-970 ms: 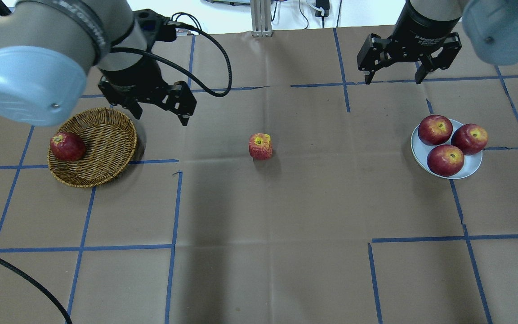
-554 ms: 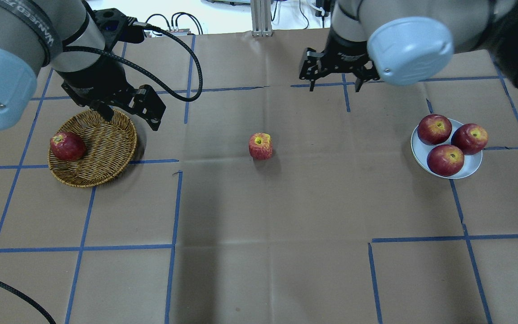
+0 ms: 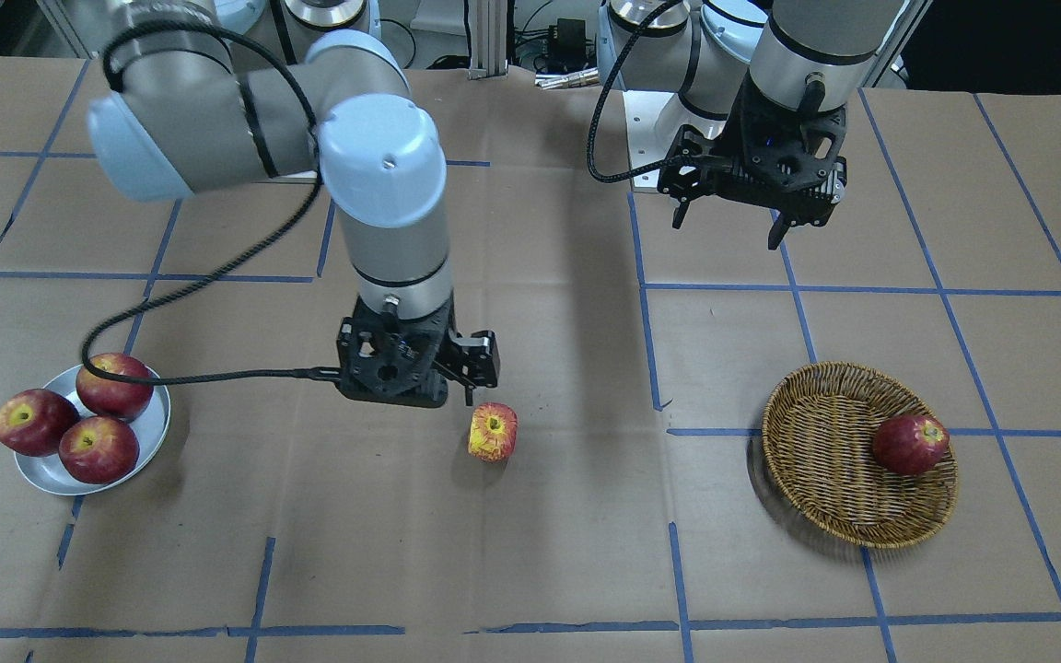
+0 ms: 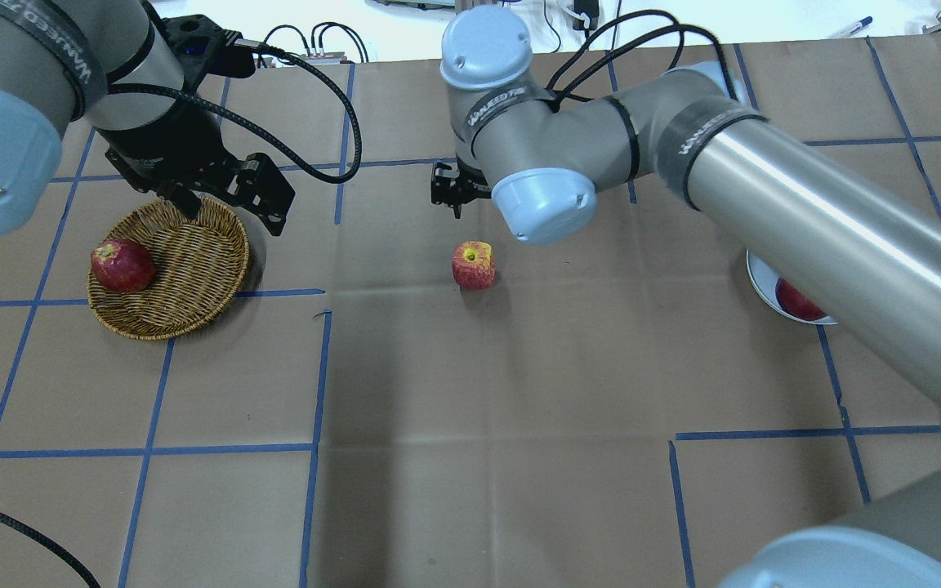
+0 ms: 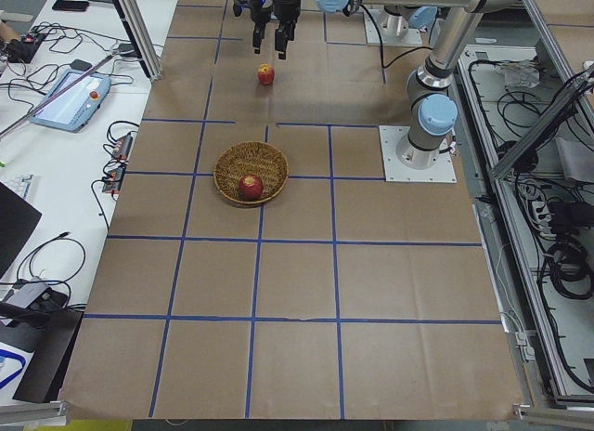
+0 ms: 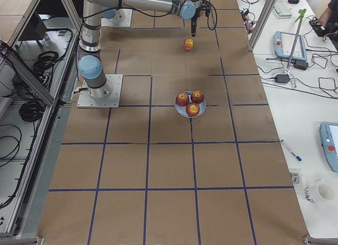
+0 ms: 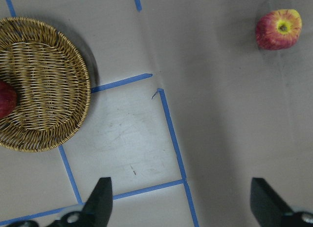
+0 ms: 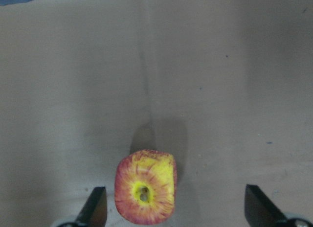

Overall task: Transfer apple from basket to plate
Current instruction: 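Lower the right gripper and grasp the yellow-red apple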

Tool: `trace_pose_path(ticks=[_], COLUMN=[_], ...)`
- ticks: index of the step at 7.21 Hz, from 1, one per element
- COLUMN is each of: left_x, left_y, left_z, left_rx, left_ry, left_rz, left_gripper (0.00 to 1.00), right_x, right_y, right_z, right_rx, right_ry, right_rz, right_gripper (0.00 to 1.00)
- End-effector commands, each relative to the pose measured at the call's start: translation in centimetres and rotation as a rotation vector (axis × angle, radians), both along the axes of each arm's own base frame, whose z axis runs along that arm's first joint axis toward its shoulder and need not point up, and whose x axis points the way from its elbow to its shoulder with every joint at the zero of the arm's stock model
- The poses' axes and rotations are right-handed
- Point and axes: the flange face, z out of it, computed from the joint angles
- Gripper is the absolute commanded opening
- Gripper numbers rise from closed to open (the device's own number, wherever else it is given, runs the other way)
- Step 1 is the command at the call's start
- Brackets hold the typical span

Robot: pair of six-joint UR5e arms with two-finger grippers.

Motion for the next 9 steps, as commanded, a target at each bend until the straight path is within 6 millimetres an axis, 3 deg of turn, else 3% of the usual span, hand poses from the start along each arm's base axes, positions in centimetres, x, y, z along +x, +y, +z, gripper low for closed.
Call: trace_pose_path(ticks=[1, 4, 6, 8, 9], left_x=[0.0, 0.1, 0.2, 0.2, 0.2], left_y=[0.0, 0.1, 0.2, 0.3, 0.3], left_z=[-0.2, -1.7, -2.0, -2.1, -2.1], left_rx=[0.006, 0.032, 0.038, 0.039, 0.039], left_ry=[-0.002, 0.001, -0.013, -0.011, -0.011], left_rz=[0.0, 0.002, 0.002, 0.002, 0.002], left_gripper=[0.99, 0.99, 0.99, 0.99, 0.99], right_x=[1.6, 1.1, 1.0, 1.0, 0.9], right_y=[-0.1, 1.3, 1.6, 1.4, 1.3], right_z=[-4.8, -9.9, -10.4, -10.0, -9.4], right_rx=[0.031, 0.048, 0.034, 0.028, 0.019], right_ry=[0.016, 0.014, 0.007, 0.002, 0.001], right_rz=[0.007, 0.014, 0.011, 0.013, 0.014], right_gripper=[1.0, 1.0, 0.98, 0.52, 0.46])
